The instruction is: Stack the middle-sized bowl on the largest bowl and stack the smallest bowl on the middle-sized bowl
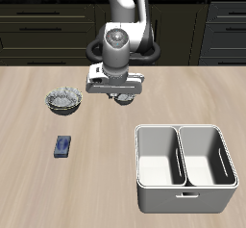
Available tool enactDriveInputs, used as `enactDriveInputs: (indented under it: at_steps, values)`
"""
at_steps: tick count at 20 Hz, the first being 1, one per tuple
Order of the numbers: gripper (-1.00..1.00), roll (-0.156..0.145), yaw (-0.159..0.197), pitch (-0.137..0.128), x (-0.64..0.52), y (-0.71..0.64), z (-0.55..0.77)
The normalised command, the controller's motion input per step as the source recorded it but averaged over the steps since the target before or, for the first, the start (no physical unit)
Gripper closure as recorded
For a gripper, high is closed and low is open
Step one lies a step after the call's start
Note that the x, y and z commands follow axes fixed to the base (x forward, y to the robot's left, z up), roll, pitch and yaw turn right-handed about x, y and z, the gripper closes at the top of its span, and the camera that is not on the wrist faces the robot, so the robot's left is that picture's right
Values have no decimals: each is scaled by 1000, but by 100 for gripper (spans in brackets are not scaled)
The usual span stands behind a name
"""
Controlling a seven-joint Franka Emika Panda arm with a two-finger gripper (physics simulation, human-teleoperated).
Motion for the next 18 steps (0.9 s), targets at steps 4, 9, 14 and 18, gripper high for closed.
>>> enactDriveInputs:
  at_steps: [4,9,14,18]
  values:
    - [100,18,9,-74,54,65,471]
    - [100,-5,6,-103,59,-51,684]
    - [100,-36,0,-88,37,-207,640]
    - [100,-13,7,-36,-38,-137,258]
